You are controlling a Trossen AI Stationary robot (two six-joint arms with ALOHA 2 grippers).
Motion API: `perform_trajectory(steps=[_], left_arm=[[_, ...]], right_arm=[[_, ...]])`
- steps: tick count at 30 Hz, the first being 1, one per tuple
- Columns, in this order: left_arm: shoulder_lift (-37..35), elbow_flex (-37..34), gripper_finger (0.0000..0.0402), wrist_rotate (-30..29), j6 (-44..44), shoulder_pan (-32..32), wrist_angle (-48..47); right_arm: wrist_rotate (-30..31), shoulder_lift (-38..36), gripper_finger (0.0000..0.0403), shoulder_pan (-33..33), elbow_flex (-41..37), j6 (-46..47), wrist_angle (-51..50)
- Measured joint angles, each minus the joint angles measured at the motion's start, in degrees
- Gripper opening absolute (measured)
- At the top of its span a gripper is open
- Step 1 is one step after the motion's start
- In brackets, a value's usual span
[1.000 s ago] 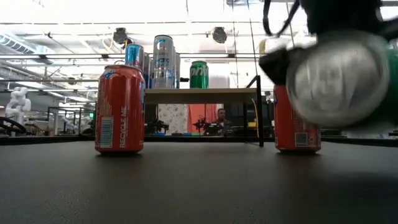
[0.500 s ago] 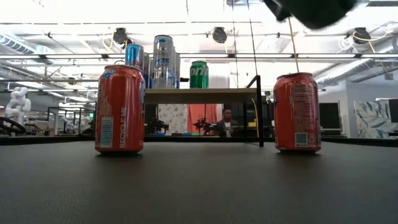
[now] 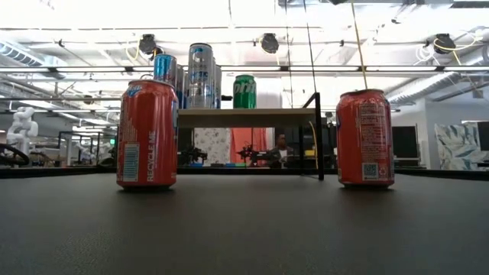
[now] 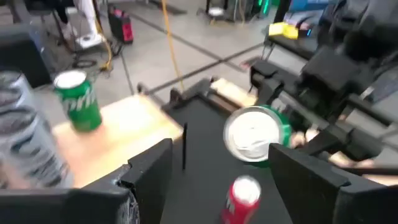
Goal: Place canned beverage on shelf
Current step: Put the top green soda can on the shelf
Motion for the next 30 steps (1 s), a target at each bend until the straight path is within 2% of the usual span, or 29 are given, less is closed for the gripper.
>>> perform_trajectory(steps=[6,12,18,21,26,30], left_arm=[[0.0,0.0,0.0265,0.7,13.1,4.4,19.0],[-0.6,0.0,0.0265,10.2,15.1,9.9,31.1],[-2.4,0.0,0.0265,18.4,17.2,15.6,31.8],[-3.6,0.0,0.0265,21.8,25.1,17.4,31.7],[-5.2,0.0,0.0265,24.0,39.4,18.3,33.4],[-4.9,-0.1,0.0265,26.4,41.7,18.2,32.4]], right_arm=[[11.0,-0.3,0.0283,0.0,0.0,-0.1,4.7],[17.5,-0.3,0.0283,0.0,0.0,-0.9,9.1],[23.5,-0.3,0.0283,0.0,0.0,-3.4,15.1],[24.9,-0.3,0.0283,0.0,0.0,-6.3,17.1],[26.4,-0.3,0.0283,0.0,0.0,-9.0,19.2],[26.7,-0.3,0.0283,-0.3,0.0,-9.5,20.2]])
